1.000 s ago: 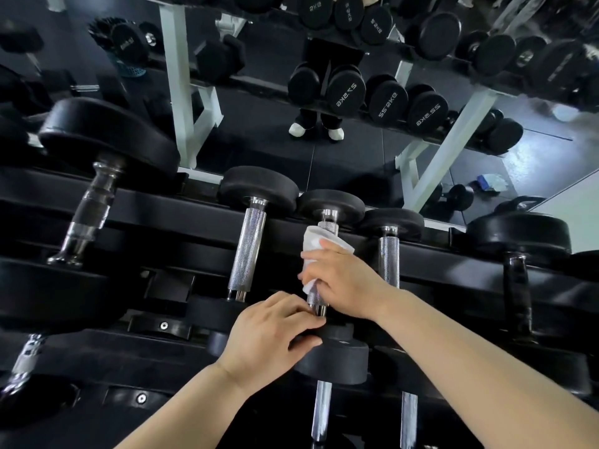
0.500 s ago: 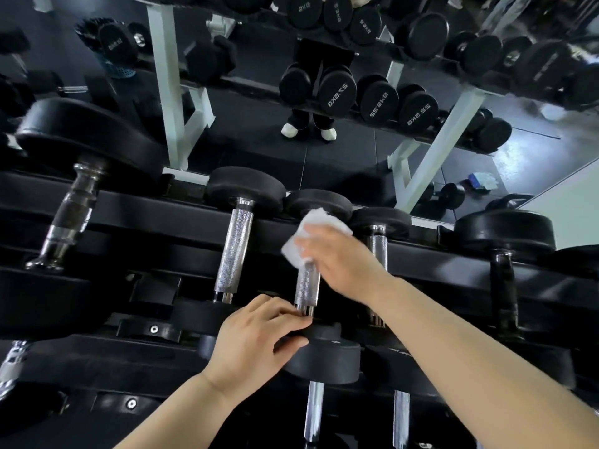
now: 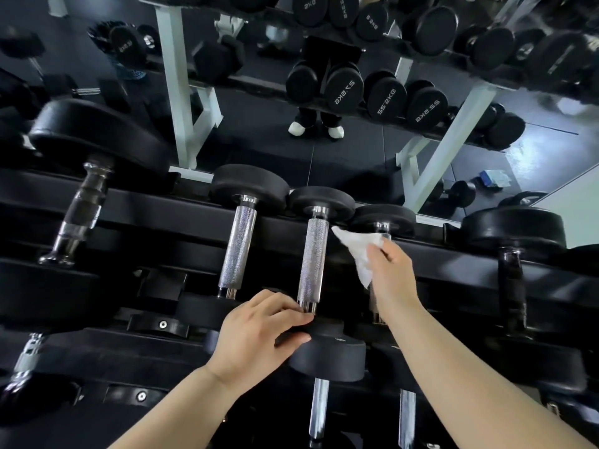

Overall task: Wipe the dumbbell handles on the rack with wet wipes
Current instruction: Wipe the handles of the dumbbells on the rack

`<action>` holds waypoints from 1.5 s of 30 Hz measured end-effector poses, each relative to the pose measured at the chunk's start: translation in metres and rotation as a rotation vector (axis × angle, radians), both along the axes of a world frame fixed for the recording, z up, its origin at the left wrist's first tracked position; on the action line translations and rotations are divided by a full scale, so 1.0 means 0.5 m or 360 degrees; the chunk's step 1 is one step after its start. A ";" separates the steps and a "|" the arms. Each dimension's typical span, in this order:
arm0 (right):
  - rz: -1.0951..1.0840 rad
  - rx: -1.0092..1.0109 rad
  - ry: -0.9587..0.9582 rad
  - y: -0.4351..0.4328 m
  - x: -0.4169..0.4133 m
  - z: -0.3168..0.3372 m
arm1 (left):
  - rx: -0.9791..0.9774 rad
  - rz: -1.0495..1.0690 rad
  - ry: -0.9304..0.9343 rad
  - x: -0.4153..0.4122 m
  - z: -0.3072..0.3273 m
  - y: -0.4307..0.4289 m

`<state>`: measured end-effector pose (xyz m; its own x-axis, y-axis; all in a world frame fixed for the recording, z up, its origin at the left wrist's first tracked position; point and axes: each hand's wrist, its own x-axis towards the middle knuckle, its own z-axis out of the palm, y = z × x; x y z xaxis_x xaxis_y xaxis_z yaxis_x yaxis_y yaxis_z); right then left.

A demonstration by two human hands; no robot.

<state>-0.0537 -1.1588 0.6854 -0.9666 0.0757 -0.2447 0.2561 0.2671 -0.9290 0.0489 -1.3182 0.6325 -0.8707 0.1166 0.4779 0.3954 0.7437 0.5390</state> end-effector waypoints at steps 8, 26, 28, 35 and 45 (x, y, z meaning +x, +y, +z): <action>0.0120 -0.0563 -0.0677 -0.043 -0.003 -0.038 | -0.0001 -0.0012 0.0023 0.001 -0.002 -0.001; 0.0544 0.0180 -0.0556 -0.013 0.038 -0.045 | -0.0081 0.0005 -0.0085 0.010 0.005 0.003; 0.0500 0.0138 -0.0511 0.001 0.042 -0.041 | -0.0093 0.0074 -0.0125 0.021 0.010 0.008; 0.0267 -0.0204 -0.0340 0.029 0.034 0.008 | -0.0195 0.0570 0.0076 0.091 0.032 -0.025; 0.0380 -0.0066 -0.0153 -0.092 0.048 0.032 | -0.0208 0.0685 -0.0604 0.085 0.044 -0.125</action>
